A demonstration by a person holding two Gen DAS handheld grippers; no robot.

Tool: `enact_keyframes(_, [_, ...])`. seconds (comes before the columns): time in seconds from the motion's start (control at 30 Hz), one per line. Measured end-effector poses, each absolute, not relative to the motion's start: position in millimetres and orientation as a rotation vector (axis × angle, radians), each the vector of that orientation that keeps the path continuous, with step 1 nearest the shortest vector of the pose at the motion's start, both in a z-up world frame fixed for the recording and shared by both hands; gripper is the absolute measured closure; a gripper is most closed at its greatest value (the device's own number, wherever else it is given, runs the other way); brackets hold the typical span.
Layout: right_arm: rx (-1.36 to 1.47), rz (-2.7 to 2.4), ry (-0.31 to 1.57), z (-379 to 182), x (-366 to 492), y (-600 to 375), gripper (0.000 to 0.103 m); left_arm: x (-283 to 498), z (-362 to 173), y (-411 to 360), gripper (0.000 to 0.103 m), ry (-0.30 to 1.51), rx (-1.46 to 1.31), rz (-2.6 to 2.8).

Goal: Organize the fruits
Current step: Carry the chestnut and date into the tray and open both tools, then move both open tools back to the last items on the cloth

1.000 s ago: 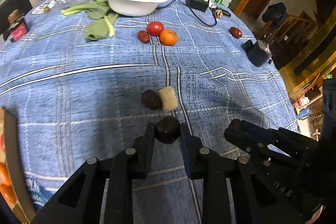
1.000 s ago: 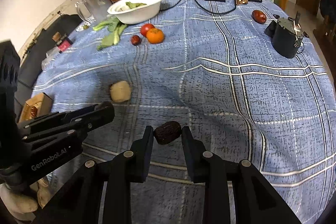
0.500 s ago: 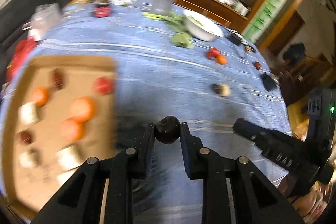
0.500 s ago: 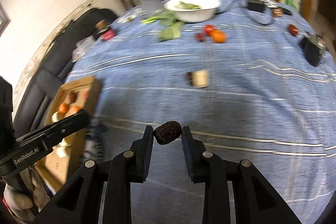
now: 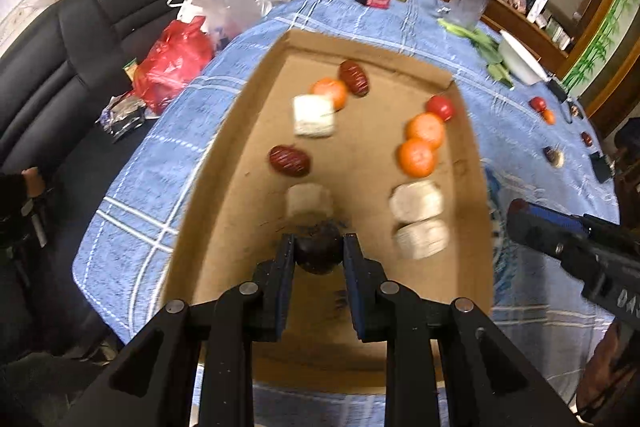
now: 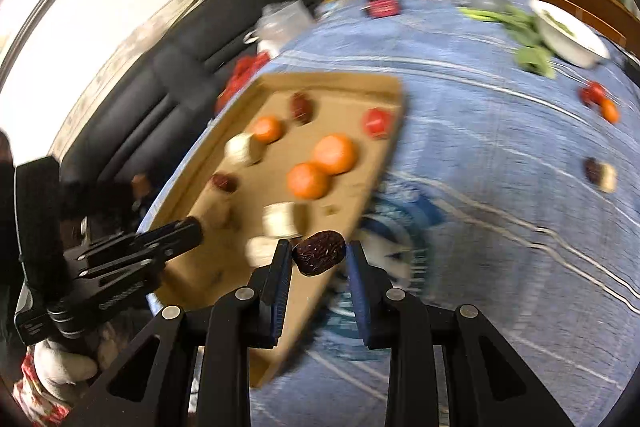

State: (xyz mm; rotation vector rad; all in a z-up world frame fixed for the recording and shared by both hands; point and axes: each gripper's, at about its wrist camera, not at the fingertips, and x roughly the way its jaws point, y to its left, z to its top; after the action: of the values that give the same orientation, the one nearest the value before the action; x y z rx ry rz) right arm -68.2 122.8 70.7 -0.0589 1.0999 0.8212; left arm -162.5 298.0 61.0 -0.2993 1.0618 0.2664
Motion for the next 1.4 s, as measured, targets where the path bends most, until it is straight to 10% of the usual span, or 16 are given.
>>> enact_keyframes(0.4, [-0.260,0.877,1.166,27,-102,185,0.072,-161,43,313,0.078,1.122,-0.285,0.290])
enact_keyframes(0.63, [-0.281,0.864,1.159,17,-101,189,0.072,-158,54,315,0.060,1.098,-0.294,0.305])
enact_keyframes(1.0, [-0.207,0.803,1.039,64,-94,156,0.048,-136,100,286,0.047,0.975,-0.208,0.267])
enact_keyframes(1.4, [-0.044,0.576,1.064,56,-65,120,0.046,-101,113,260,0.042,0.915,-0.045,0.196])
